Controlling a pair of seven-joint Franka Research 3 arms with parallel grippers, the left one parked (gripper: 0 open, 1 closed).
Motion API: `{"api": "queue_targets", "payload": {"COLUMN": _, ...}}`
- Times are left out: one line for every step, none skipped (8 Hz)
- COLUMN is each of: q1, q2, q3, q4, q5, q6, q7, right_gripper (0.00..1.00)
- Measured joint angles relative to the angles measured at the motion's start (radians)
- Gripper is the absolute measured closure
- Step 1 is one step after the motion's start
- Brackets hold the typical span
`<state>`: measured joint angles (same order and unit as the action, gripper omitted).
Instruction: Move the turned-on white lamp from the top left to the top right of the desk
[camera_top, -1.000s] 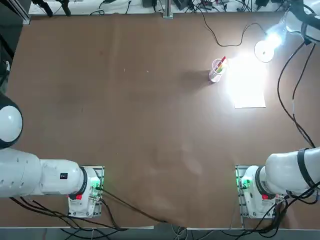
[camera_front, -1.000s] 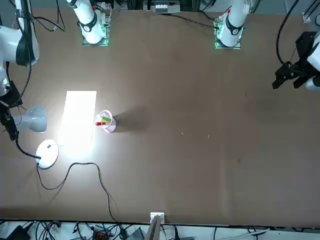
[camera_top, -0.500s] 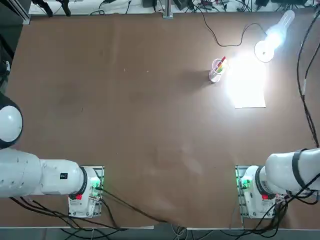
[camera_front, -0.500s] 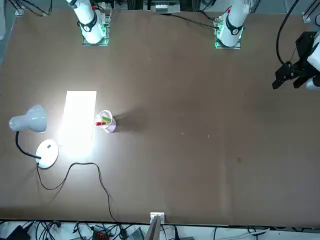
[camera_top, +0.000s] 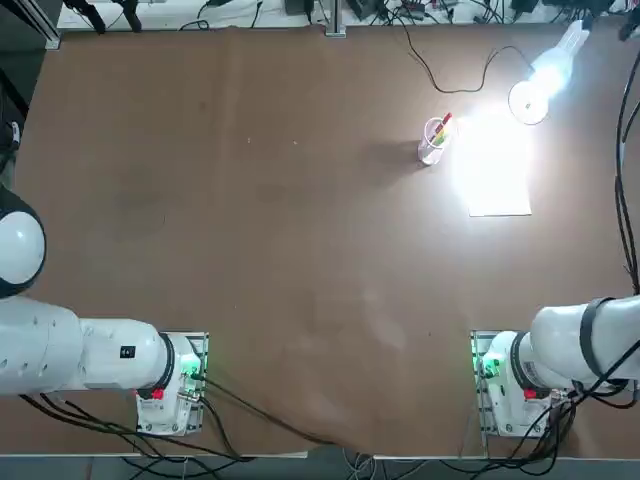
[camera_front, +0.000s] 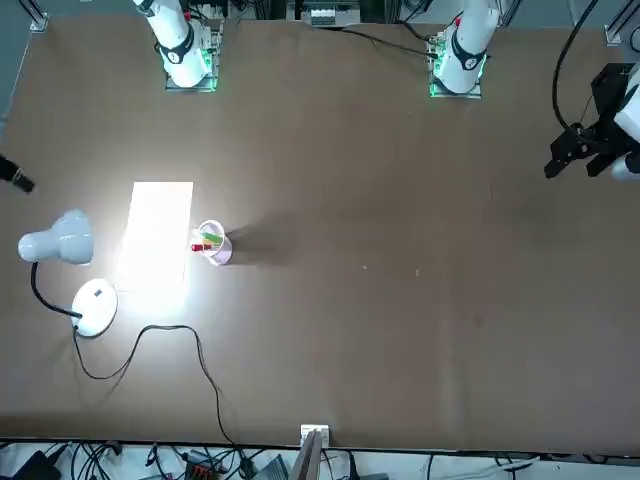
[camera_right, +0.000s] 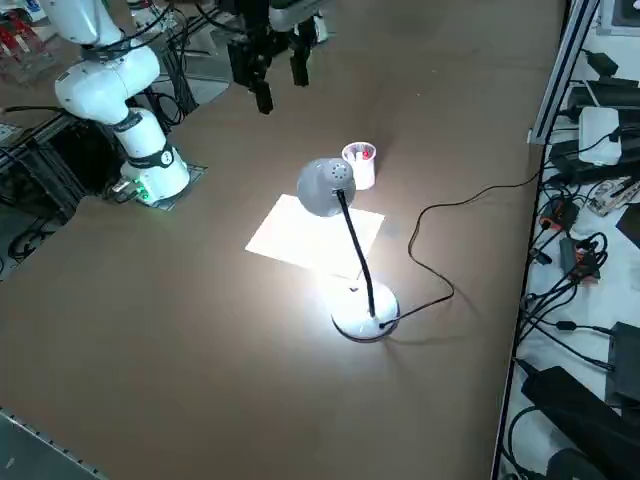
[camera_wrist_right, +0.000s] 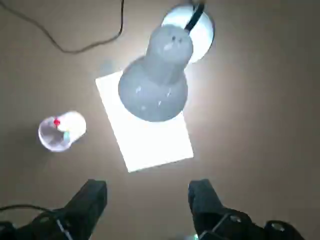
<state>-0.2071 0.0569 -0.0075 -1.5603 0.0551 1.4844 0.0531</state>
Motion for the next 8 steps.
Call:
{"api": "queue_targets", "payload": {"q1": 0.003, "q2": -0.002, "q3": 0.006, "q4": 0.014, "q5": 0.009, "q6": -0.096, "q7": -0.03, "right_gripper": 0.0}}
{"api": "queue_targets", "payload": {"q1": 0.017, "q2": -0.002, "q3": 0.012, "q4": 0.033, "q5": 0.011, "q6": -0.121, "q7": -0.053, "right_gripper": 0.0}}
{"api": "queue_targets", "payload": {"q1": 0.052, "q2": 0.001, "q3": 0.017, "q4": 0.048, "q5": 0.005, "q6": -0.099, "q7": -0.077, "right_gripper": 0.0}}
{"api": "queue_targets", "payload": {"q1": 0.117, "q2": 0.002, "q3": 0.019, "q4": 0.047, "q5": -0.018, "q6": -0.049, "q7": -0.081, "right_gripper": 0.0}}
{"api": "queue_targets", "payload": {"q1": 0.184, "q2": -0.002, "q3": 0.022, "q4": 0.026, "q5": -0.042, "q6": 0.012, "q7": -0.081, "right_gripper": 0.0}}
{"api": "queue_targets", "payload": {"q1": 0.214, "q2": -0.013, "q3": 0.024, "q4": 0.0, "q5": -0.046, "q6": 0.048, "q7": -0.081, "right_gripper": 0.0}}
{"api": "queue_targets", "payload": {"q1": 0.218, "q2": -0.031, "q3": 0.024, "q4": -0.024, "q5": -0.046, "q6": 0.057, "q7": -0.081, "right_gripper": 0.0}}
{"api": "queue_targets", "payload": {"q1": 0.218, "q2": -0.057, "q3": 0.021, "q4": -0.047, "q5": -0.046, "q6": 0.061, "q7": -0.081, "right_gripper": 0.0}}
